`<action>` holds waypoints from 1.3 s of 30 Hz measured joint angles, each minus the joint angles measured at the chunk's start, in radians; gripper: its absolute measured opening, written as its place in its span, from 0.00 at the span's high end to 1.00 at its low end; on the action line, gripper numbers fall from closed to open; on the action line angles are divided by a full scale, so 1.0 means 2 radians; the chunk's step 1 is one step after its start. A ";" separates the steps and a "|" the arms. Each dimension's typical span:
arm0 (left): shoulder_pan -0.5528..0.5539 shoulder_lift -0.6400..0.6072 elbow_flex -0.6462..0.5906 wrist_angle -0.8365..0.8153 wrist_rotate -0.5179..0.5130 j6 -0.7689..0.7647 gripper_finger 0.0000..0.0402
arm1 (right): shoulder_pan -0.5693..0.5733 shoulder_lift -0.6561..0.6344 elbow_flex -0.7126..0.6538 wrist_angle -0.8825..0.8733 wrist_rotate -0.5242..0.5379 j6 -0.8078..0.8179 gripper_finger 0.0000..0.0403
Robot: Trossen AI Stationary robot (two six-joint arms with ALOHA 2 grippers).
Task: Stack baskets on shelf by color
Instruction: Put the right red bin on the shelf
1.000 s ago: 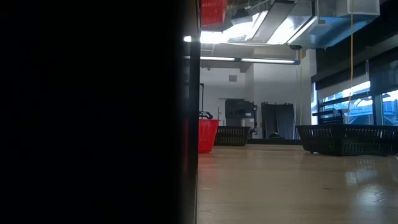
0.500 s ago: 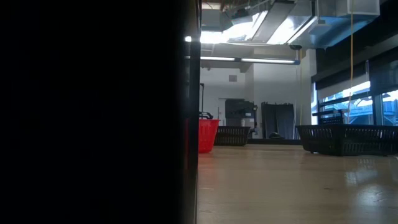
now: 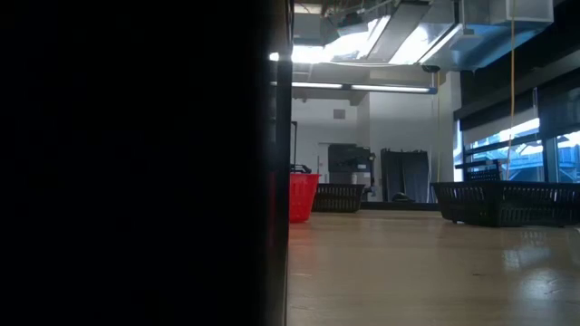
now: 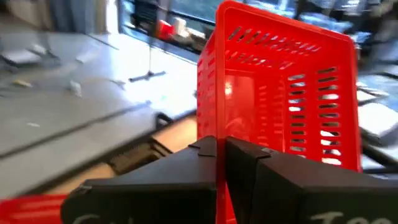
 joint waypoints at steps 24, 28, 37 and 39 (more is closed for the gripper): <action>-0.009 -0.051 0.000 -0.210 0.464 -0.071 1.00 | -0.003 0.000 0.000 -0.001 -0.005 0.072 0.78; 0.010 -0.046 0.001 -0.188 0.419 -0.144 1.00 | -0.003 0.000 0.000 -0.001 -0.005 0.072 0.78; 0.028 -0.046 0.066 -0.189 0.165 -0.136 1.00 | -0.003 0.000 -0.001 -0.001 -0.005 0.110 0.78; 0.022 -0.046 0.075 -0.185 0.083 -0.117 1.00 | -0.003 0.000 -0.001 -0.001 -0.005 0.111 0.78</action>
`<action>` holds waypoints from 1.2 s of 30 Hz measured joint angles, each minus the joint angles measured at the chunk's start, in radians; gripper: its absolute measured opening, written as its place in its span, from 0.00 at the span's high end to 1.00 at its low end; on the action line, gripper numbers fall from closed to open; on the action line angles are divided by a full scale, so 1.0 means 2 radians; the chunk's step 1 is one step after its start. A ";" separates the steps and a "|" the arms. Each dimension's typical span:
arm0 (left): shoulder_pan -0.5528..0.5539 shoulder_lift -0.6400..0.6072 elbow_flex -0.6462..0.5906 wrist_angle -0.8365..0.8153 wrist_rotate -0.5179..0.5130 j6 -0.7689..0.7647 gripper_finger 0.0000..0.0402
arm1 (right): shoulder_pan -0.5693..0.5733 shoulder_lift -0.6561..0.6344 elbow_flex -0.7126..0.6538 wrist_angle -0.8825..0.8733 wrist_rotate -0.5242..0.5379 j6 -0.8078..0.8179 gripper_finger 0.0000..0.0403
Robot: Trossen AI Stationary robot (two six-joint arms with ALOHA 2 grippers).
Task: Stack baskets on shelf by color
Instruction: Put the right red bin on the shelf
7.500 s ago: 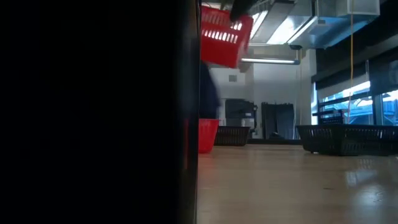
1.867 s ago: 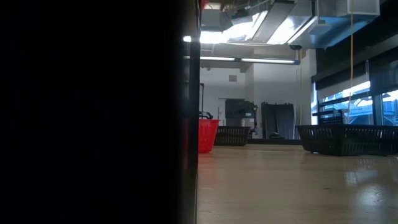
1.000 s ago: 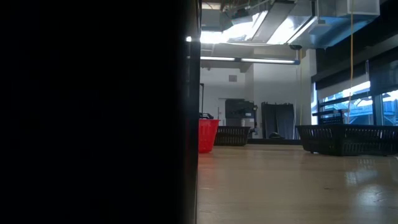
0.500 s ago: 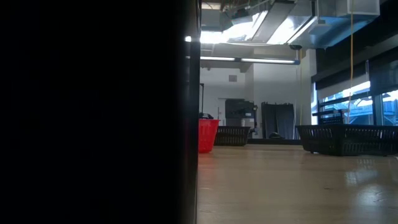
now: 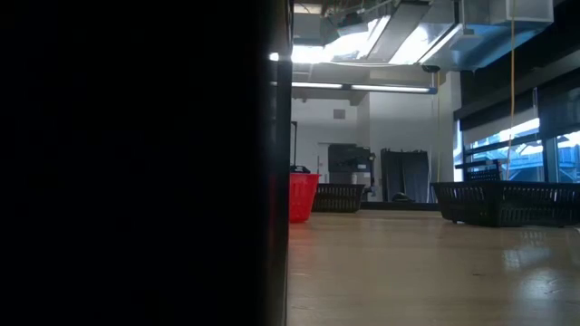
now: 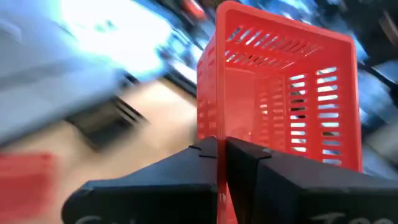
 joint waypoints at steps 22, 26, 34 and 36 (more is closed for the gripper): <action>-0.072 0.020 0.001 -0.151 -0.106 -0.275 1.00 | 0.000 0.000 0.000 0.000 0.000 0.002 0.78; -0.076 0.021 0.001 -0.168 -0.077 -0.313 1.00 | 0.000 0.000 0.000 0.001 -0.004 0.024 0.78; -0.076 0.041 0.001 -0.169 -0.064 -0.259 1.00 | -0.010 0.000 0.000 0.001 -0.027 0.059 0.78; -0.076 0.038 0.001 -0.168 -0.022 -0.213 1.00 | -0.011 0.000 0.000 0.001 -0.049 0.047 0.78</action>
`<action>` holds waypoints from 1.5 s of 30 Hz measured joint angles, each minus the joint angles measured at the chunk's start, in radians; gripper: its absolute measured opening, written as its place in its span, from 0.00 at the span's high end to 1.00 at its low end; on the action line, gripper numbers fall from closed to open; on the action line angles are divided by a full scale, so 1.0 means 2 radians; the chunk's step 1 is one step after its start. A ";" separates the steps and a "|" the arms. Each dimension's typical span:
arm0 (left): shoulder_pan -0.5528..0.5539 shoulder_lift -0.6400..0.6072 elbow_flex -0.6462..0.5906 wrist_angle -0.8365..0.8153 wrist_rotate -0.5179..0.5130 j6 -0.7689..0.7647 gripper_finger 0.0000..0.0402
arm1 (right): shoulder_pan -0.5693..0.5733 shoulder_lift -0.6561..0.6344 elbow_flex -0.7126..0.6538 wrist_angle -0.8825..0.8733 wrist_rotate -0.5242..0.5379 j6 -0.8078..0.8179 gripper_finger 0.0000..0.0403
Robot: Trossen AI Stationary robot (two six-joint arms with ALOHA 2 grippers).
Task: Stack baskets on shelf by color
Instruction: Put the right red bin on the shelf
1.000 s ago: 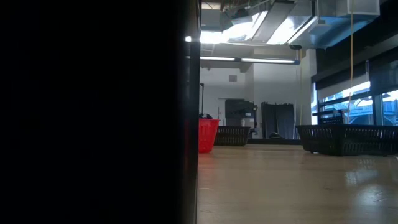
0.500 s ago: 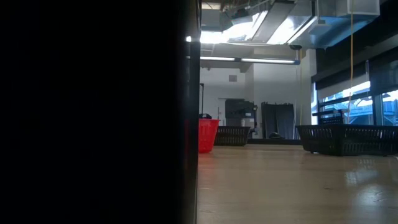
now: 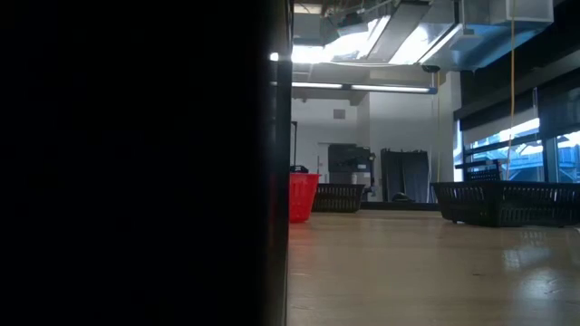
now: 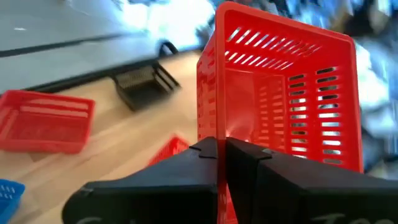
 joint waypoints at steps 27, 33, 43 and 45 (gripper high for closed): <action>0.056 0.059 0.154 -0.131 0.485 0.740 1.00 | -0.003 0.000 0.000 -0.001 -0.012 0.020 0.78; 0.056 0.090 0.156 -0.137 0.491 0.889 1.00 | -0.013 0.000 0.000 -0.001 -0.008 0.044 0.78; 0.056 0.147 0.156 -0.103 0.527 0.963 1.00 | -0.031 0.000 0.000 -0.005 -0.007 0.043 0.78; 0.056 0.156 0.156 -0.087 0.539 0.956 1.00 | -0.034 0.000 0.000 -0.008 -0.007 0.043 0.78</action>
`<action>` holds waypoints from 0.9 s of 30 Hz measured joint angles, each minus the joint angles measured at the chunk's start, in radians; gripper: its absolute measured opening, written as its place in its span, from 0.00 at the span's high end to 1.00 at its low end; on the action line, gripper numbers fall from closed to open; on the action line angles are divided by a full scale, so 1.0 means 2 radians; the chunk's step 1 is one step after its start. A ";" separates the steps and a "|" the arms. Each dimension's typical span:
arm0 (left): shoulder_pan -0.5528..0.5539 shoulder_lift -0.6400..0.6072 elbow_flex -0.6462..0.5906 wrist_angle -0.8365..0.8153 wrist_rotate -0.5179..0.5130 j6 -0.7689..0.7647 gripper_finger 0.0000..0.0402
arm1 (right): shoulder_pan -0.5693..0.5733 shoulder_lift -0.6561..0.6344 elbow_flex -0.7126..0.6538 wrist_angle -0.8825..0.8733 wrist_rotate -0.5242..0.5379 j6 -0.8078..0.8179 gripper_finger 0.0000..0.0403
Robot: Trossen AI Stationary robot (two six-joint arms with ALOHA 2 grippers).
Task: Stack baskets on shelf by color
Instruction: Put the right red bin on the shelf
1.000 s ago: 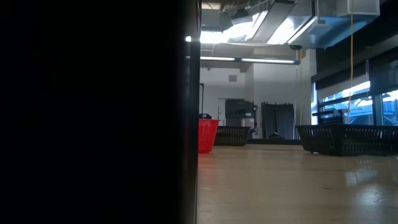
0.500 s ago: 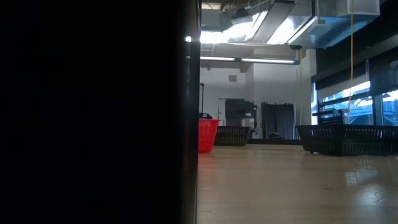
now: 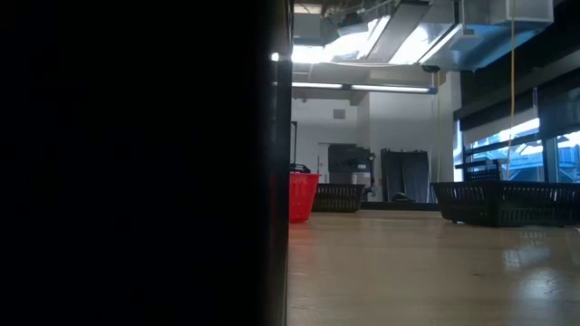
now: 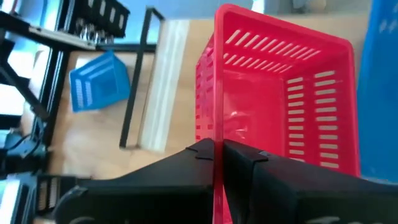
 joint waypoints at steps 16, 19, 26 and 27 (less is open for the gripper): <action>-0.001 0.044 0.000 0.033 0.060 -0.041 1.00 | -0.004 0.000 0.000 -0.028 -0.011 0.001 0.78; -0.004 0.048 0.001 0.038 0.062 -0.045 1.00 | -0.004 0.000 0.000 -0.030 -0.013 0.001 0.78; -0.008 0.059 0.001 0.038 0.049 -0.064 1.00 | -0.004 0.000 0.000 -0.034 -0.013 0.001 0.78; -0.010 0.060 0.000 0.034 0.045 -0.072 1.00 | -0.004 0.000 0.000 -0.035 -0.013 0.001 0.78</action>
